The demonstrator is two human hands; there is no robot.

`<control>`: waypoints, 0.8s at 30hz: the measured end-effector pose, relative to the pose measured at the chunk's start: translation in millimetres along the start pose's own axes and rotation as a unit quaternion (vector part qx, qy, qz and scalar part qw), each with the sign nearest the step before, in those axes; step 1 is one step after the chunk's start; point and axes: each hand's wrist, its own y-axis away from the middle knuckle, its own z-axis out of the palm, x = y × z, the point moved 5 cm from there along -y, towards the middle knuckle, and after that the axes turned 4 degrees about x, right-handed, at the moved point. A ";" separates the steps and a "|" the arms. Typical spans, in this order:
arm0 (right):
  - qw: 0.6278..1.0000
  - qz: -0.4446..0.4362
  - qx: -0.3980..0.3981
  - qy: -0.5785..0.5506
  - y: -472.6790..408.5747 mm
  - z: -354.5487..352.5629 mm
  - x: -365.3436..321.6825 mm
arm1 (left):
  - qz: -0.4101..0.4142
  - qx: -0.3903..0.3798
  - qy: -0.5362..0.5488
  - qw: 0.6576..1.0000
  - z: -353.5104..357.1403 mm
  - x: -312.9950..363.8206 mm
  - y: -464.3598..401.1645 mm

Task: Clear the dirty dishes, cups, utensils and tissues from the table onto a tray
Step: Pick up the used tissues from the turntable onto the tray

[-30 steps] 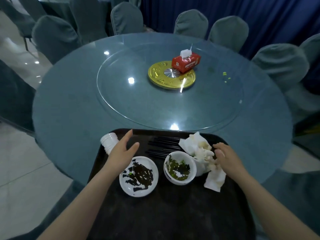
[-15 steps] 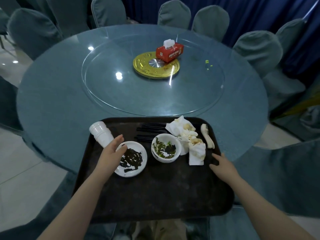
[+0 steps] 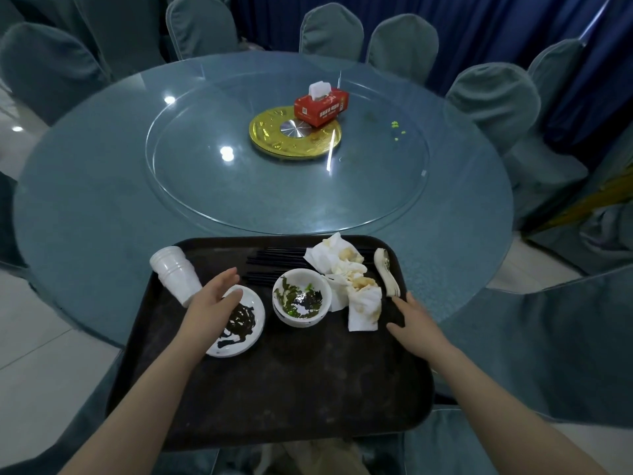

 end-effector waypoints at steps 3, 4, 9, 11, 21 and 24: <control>0.998 -0.032 0.027 0.053 -19.3 -11.6 -3.6 | 0.010 -0.004 0.002 1.000 10.0 12.0 -9.0; 0.997 -0.042 0.033 0.062 -27.4 -16.3 -4.9 | 0.012 -0.003 -0.001 1.000 13.4 16.0 -12.8; 0.994 -0.075 0.038 0.069 -79.3 -41.0 -10.3 | 0.013 0.010 -0.009 1.000 36.2 37.8 -36.9; 0.995 -0.082 0.037 0.052 -104.4 -51.8 -12.2 | 0.013 0.017 -0.021 1.000 48.1 47.5 -51.2; 0.981 -0.159 -0.001 0.111 -257.7 -107.8 -32.8 | -0.007 0.067 -0.048 0.997 100.6 77.1 -133.3; 0.969 -0.158 -0.017 0.189 -282.8 -109.8 -30.5 | -0.013 0.065 -0.063 0.996 103.9 72.1 -144.6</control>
